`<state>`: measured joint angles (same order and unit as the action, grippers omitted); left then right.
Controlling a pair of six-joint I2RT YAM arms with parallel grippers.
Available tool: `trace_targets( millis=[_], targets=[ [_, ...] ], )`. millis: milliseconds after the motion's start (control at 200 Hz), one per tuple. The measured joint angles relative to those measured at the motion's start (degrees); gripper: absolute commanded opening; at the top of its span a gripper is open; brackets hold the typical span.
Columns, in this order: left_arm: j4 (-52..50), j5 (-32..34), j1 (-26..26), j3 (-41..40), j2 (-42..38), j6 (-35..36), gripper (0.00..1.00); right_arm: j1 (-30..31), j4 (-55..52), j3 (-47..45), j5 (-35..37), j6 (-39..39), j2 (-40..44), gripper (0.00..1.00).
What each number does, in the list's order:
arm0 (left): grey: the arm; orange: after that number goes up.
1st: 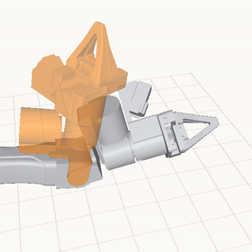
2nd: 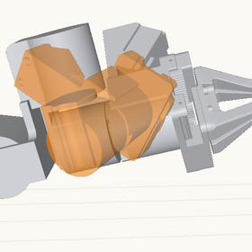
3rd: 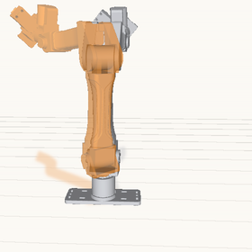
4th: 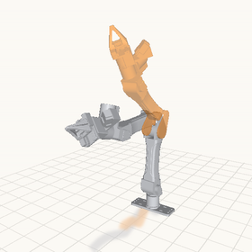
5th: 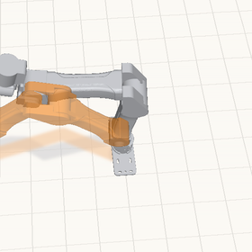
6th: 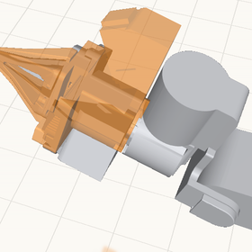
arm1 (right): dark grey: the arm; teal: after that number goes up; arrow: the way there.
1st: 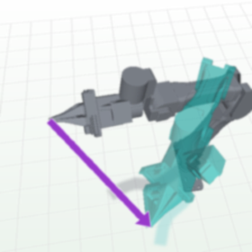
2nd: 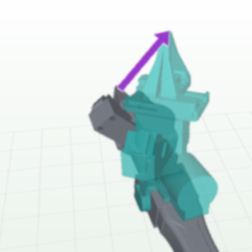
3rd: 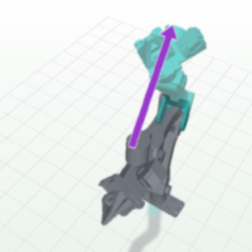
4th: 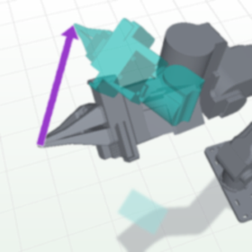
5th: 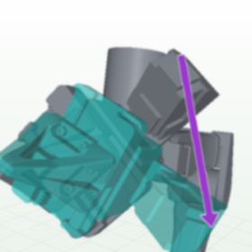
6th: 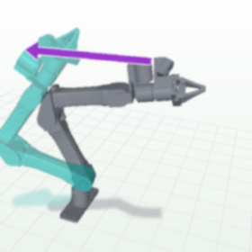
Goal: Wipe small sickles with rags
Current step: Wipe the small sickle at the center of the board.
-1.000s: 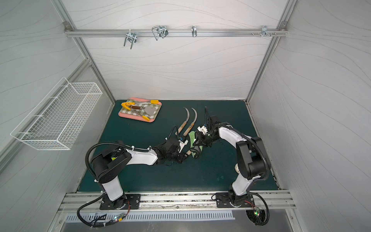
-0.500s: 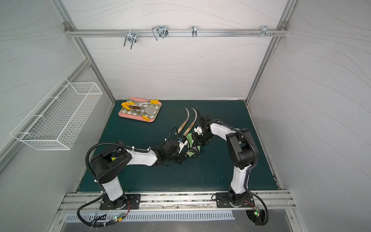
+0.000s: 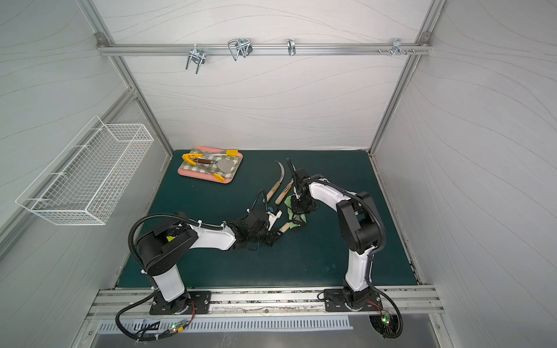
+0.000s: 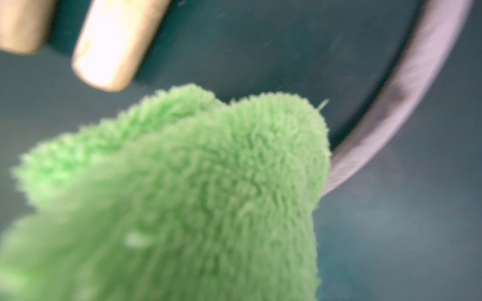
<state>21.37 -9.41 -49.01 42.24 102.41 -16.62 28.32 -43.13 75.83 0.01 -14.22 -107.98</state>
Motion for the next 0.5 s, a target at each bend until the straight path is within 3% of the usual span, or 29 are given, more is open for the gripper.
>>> trace_targets(
  millis=[230,500],
  targets=[
    [0.07,0.17,0.0,-0.09,0.0,0.04,0.0,-0.87,-1.79,0.15,8.33,1.07,0.98,0.11],
    [0.81,0.15,0.0,-0.5,0.0,-0.13,0.0,0.94,-6.95,1.9,-0.7,2.03,15.17,0.12]
  ],
)
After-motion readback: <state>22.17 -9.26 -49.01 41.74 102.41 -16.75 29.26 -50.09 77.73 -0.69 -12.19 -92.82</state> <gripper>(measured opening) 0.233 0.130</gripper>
